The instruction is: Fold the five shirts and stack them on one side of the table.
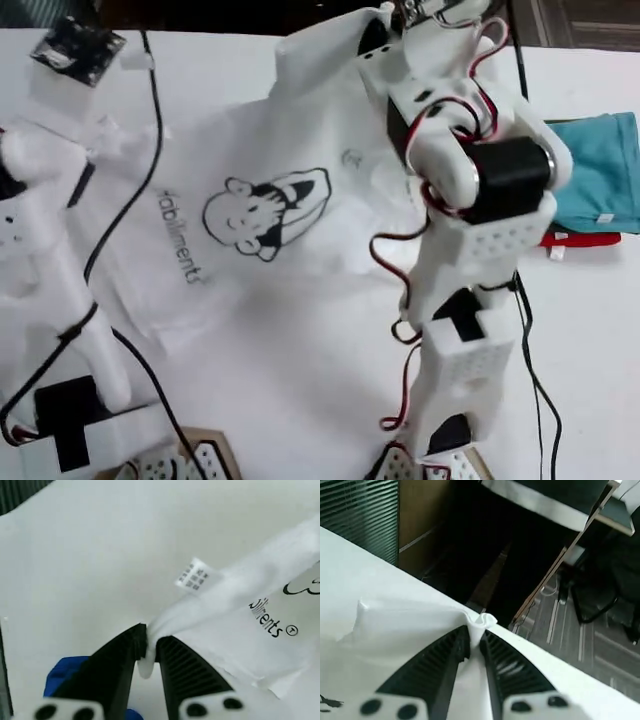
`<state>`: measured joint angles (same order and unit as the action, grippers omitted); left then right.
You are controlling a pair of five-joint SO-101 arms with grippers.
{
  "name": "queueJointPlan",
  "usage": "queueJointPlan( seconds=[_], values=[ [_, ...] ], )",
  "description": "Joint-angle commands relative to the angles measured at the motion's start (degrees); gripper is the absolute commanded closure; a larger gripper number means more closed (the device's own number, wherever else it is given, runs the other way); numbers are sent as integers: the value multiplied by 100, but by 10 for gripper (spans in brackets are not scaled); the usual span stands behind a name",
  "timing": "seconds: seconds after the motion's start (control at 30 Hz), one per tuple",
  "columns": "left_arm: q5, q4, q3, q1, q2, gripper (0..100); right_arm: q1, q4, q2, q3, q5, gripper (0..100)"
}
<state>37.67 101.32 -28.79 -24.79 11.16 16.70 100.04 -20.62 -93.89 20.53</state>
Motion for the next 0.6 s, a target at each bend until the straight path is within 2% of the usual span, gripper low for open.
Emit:
queueJointPlan(
  seconds=[0.0,0.13,0.3,0.43,0.57],
  values=[
    [-44,97,-470,-220,492,974,-84,57,690,-158,88,980],
    [35,105,-259,-237,1371,975,-84,92,1226,-123,53,980],
    [642,79,963,-237,2778,975,-75,101,1886,-105,53,980],
    [686,62,1516,-237,3604,975,-40,101,2352,-105,53,980],
    [686,44,1516,-237,4132,975,-31,101,2730,-97,53,980]
  ],
)
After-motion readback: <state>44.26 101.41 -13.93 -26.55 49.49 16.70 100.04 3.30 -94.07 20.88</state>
